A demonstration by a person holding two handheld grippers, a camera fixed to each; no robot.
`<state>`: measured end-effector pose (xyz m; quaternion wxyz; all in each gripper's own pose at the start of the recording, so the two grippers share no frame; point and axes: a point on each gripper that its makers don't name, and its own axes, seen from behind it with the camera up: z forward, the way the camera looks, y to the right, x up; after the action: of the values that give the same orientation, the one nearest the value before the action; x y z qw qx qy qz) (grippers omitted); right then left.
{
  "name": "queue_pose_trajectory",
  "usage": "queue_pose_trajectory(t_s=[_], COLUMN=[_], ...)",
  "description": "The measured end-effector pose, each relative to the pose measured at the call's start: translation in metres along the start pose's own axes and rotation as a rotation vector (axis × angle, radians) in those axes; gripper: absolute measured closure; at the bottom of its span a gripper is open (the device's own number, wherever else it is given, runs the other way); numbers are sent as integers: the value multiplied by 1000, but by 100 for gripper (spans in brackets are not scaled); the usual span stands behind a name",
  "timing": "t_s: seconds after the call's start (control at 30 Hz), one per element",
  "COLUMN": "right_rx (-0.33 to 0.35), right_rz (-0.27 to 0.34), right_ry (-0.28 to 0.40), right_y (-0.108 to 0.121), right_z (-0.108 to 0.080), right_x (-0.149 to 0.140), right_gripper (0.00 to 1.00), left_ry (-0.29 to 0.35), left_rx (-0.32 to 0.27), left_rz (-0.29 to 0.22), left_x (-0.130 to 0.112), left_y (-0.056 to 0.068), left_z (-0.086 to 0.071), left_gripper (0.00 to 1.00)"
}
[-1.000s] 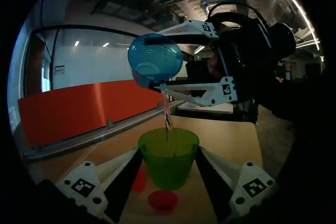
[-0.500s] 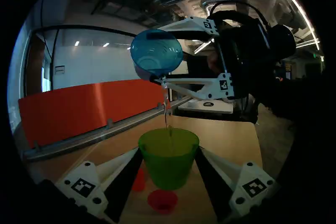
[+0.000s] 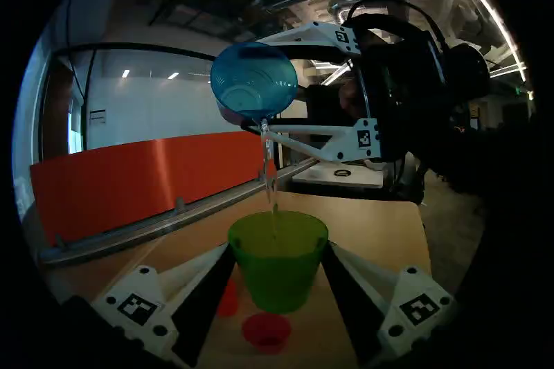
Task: Pour water
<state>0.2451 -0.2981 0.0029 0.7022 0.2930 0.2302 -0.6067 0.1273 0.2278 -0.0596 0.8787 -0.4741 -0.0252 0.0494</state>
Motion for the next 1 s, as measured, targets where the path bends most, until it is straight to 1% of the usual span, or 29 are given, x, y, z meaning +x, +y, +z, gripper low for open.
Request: queue_pose_trajectory(t_s=[0.47,1.0], right_rx=[-9,-22], right_rz=[-62,-159], right_ry=[8,24], right_y=[5,7], right_z=[0,0], right_x=[7,13], right_gripper=[10,10], left_ry=[4,7], left_rx=[-7,-6], left_rz=[0,-1], left_x=[1,2], left_y=[3,2], left_z=[2,3], left_gripper=[15,15])
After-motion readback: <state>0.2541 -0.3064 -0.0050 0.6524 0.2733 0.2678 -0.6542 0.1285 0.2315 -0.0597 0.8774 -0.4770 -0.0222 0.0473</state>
